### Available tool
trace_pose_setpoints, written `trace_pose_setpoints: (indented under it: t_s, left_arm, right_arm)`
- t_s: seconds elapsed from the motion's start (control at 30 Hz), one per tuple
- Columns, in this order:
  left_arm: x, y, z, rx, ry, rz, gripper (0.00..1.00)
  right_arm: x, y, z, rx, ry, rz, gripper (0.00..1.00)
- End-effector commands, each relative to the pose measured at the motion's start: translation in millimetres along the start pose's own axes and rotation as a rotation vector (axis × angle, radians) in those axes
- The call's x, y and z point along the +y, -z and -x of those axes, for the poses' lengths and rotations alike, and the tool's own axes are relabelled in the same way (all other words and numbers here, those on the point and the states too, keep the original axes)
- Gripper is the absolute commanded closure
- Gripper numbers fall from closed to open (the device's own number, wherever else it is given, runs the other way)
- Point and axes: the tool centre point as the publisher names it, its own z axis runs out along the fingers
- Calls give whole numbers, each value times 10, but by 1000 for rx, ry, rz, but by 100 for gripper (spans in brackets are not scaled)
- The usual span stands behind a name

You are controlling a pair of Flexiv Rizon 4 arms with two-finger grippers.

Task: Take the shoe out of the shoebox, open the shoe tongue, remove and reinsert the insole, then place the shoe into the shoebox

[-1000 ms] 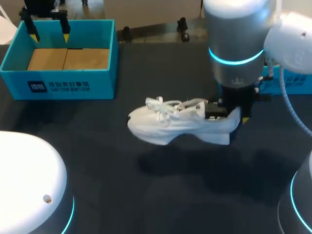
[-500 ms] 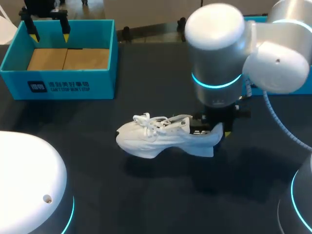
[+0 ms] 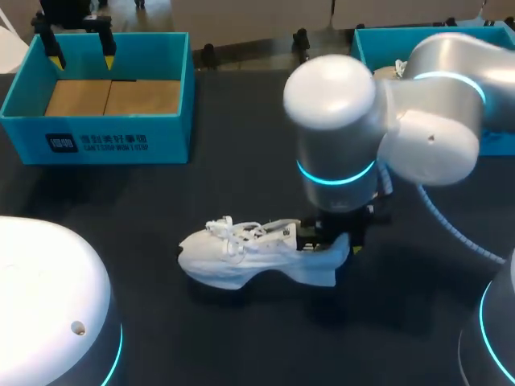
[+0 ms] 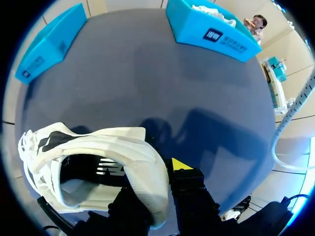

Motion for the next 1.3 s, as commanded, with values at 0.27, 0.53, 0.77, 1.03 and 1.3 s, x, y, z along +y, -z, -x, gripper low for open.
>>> trace_pose_setpoints:
  t_s: [0.27, 0.53, 0.77, 1.03, 1.3]
  left_arm:
    - [0, 0, 1, 0, 0, 0, 0]
    - [0, 0, 1, 0, 0, 0, 0]
    - [0, 0, 1, 0, 0, 0, 0]
    - [0, 0, 1, 0, 0, 0, 0]
    - [0, 0, 1, 0, 0, 0, 0]
  right_arm:
    - [-47, -269, -76, -15, -11, -22, 100]
    - [-55, -350, -68, -39, -22, -35, 100]
    - [-36, -451, -69, -27, -30, -37, 100]
    - [-42, -516, -73, -24, -32, -27, 100]
    - [-43, -553, -71, -26, -45, -43, 100]
